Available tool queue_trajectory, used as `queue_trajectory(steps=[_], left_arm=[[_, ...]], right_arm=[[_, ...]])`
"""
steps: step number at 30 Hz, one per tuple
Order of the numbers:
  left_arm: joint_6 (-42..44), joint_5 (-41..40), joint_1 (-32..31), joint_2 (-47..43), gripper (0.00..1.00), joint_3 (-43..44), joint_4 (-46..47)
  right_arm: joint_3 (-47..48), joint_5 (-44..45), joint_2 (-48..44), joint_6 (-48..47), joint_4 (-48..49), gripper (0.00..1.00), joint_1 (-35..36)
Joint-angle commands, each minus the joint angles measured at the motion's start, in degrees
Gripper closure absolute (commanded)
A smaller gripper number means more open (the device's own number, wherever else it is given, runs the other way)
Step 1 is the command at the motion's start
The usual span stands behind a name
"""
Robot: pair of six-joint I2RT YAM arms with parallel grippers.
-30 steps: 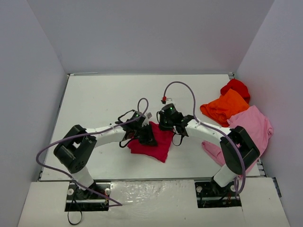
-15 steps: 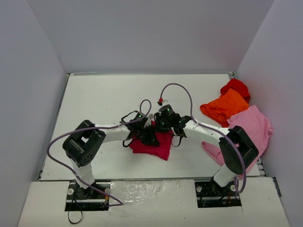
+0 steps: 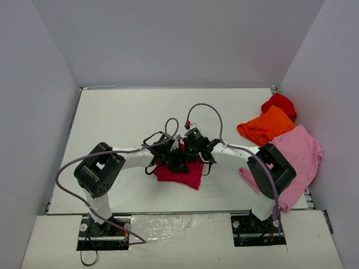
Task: Fold and stack the t-shirts
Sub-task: Smooth out wrinkles on the folded tshirt
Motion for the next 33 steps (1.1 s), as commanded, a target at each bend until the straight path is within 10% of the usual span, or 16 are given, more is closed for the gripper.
queue_trajectory(steps=[1,18,33], left_arm=[[0.1,-2.3,-0.2,-2.3,1.00,-0.4,2.1],[-0.4,-1.5,-0.2,-0.7,1.00,-2.2,4.4],[0.6,-1.1,-0.3,-2.7,1.00,0.0,1.5]], right_arm=[[6.6,6.5,3.6,-4.3,2.1,1.00,-4.1],[26.7,9.6,11.7,-10.6,1.1,1.00,-12.0],[-5.3,-1.1,-19.1,6.4,-5.3,1.00,-1.4]])
